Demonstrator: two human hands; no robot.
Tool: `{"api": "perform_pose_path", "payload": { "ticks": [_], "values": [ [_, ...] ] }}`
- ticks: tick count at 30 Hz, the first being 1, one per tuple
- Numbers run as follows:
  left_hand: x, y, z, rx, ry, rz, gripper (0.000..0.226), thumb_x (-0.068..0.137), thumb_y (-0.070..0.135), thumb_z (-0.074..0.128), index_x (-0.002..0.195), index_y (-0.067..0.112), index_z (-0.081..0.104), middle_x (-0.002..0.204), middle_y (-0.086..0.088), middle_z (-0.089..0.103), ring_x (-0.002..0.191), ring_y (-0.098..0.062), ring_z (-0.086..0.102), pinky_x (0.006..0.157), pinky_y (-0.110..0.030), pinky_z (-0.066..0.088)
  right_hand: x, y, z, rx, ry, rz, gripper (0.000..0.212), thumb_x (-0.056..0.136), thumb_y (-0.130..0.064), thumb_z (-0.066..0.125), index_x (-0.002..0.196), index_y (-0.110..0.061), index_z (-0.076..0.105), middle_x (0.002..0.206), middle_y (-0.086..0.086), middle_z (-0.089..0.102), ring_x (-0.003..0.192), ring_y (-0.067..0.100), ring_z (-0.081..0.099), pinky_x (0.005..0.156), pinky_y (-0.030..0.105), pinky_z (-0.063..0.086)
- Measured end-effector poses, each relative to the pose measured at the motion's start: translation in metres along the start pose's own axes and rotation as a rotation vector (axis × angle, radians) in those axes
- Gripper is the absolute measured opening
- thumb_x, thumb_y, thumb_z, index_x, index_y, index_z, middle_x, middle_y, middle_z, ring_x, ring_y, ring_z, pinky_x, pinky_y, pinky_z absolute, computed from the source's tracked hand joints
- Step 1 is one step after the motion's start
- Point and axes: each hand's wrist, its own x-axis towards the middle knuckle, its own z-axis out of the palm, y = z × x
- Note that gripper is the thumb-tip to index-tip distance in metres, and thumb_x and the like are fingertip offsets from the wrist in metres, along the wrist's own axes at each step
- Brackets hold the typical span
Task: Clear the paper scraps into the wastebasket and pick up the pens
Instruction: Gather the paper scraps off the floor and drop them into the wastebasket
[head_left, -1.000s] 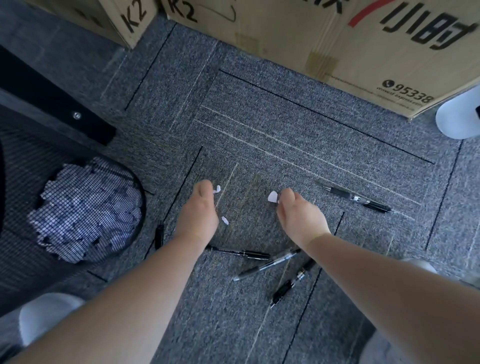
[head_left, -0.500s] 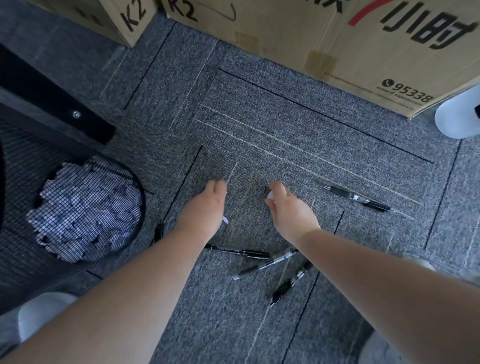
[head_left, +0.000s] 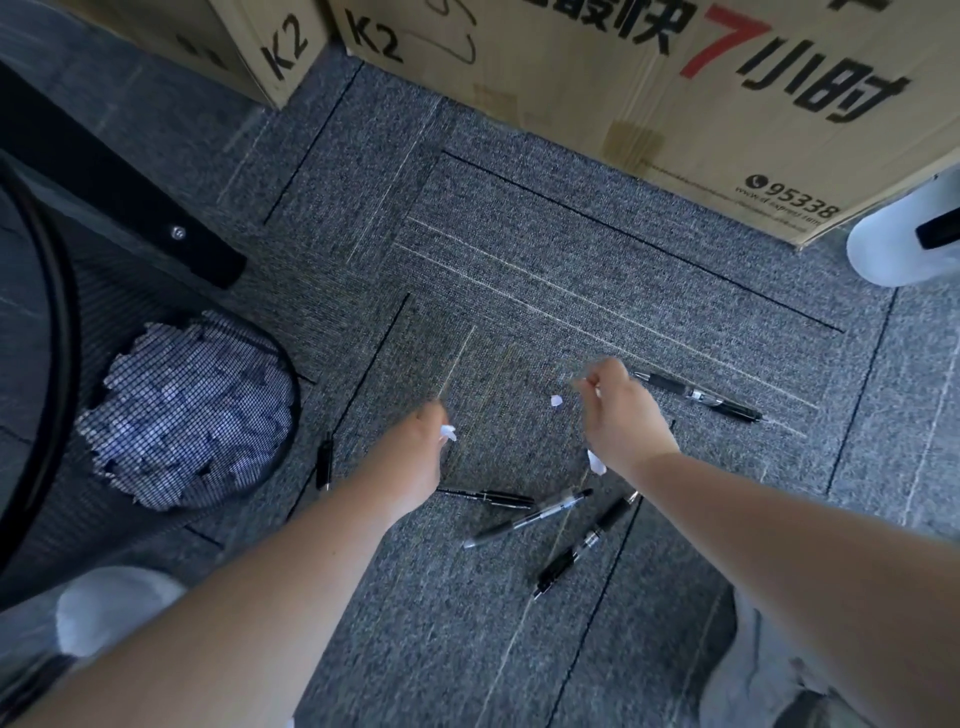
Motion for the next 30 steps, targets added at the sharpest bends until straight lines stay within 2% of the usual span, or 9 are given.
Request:
{"api": "perform_pose_path", "payload": {
  "ticks": [5,9,14,17,20,22,24,26,30],
  "values": [
    [-0.001,0.006,0.008,0.033,-0.034,-0.007,0.009,0.097,0.012,0.045,0.103,0.006,0.045,0.076,-0.002,0.047,0.052,-0.006,0.038,0.044,-0.021,0.025,-0.005,0.009,0.001,-0.064,-0.091,0.047,0.020,0.100,-0.020,0.039,0.102,-0.002,0.045,0.061,0.001,0.051,0.046,0.014,0.047,0.039,0.023,0.034],
    [0.002,0.007,0.012,0.082,-0.012,-0.007,0.008,0.096,0.006,0.043,0.104,0.006,0.043,0.079,-0.005,0.049,0.055,-0.015,0.046,0.046,-0.026,0.033,-0.002,0.006,0.008,-0.087,-0.111,0.005,0.020,0.100,-0.023,0.040,0.101,-0.005,0.045,0.068,0.007,0.054,0.048,0.017,0.047,0.040,0.025,0.032],
    [0.001,0.012,0.012,0.115,0.013,-0.019,0.010,0.096,0.005,0.039,0.105,0.006,0.040,0.071,-0.001,0.043,0.051,-0.014,0.041,0.041,-0.024,0.022,0.004,-0.005,0.015,-0.127,-0.140,0.007,0.023,0.100,-0.028,0.039,0.098,-0.006,0.044,0.062,0.003,0.051,0.049,0.021,0.051,0.043,0.033,0.044],
    [0.000,0.016,0.012,0.100,0.031,-0.044,0.020,0.095,0.002,0.038,0.115,0.006,0.035,0.063,0.004,0.035,0.048,-0.010,0.036,0.041,-0.024,0.020,0.008,-0.007,0.017,-0.185,-0.168,0.053,0.024,0.100,-0.030,0.037,0.098,-0.006,0.042,0.062,0.003,0.050,0.048,0.018,0.049,0.041,0.029,0.039],
    [-0.002,0.018,0.011,0.087,0.026,-0.059,0.036,0.094,-0.001,0.037,0.128,0.007,0.028,0.064,0.002,0.037,0.048,-0.010,0.037,0.041,-0.023,0.023,0.010,-0.009,0.019,-0.242,-0.188,0.084,0.024,0.101,-0.027,0.036,0.103,-0.004,0.041,0.067,0.005,0.050,0.047,0.014,0.045,0.039,0.025,0.033],
    [-0.001,0.020,0.010,0.083,0.014,-0.074,0.041,0.092,-0.004,0.037,0.130,0.007,0.028,0.071,-0.002,0.045,0.049,-0.012,0.040,0.041,-0.023,0.026,0.010,-0.011,0.020,-0.263,-0.213,0.094,0.019,0.101,-0.022,0.036,0.105,-0.004,0.041,0.066,0.004,0.049,0.046,0.013,0.044,0.038,0.023,0.030],
    [0.001,0.023,0.008,0.102,0.006,-0.088,0.045,0.090,-0.007,0.037,0.131,0.008,0.029,0.092,-0.009,0.054,0.052,-0.014,0.044,0.041,-0.024,0.031,0.011,-0.012,0.020,-0.257,-0.248,0.081,0.010,0.101,-0.014,0.038,0.104,-0.005,0.041,0.064,0.003,0.048,0.046,0.014,0.045,0.038,0.023,0.031],
    [0.002,0.026,0.009,0.132,0.003,-0.101,0.043,0.089,-0.008,0.039,0.128,0.009,0.032,0.106,-0.012,0.055,0.057,-0.017,0.048,0.045,-0.027,0.037,0.012,-0.013,0.018,-0.249,-0.280,0.042,0.007,0.098,-0.005,0.041,0.105,-0.006,0.042,0.065,0.003,0.050,0.048,0.015,0.047,0.039,0.024,0.034],
    [0.002,0.028,0.011,0.155,-0.002,-0.100,0.037,0.089,-0.008,0.040,0.121,0.010,0.038,0.104,-0.011,0.054,0.059,-0.017,0.050,0.045,-0.025,0.035,0.011,-0.009,0.001,-0.106,-0.222,0.030,0.009,0.097,-0.007,0.037,0.103,-0.006,0.045,0.078,0.010,0.059,0.061,0.021,0.054,0.058,0.034,0.051]
  ]
}}
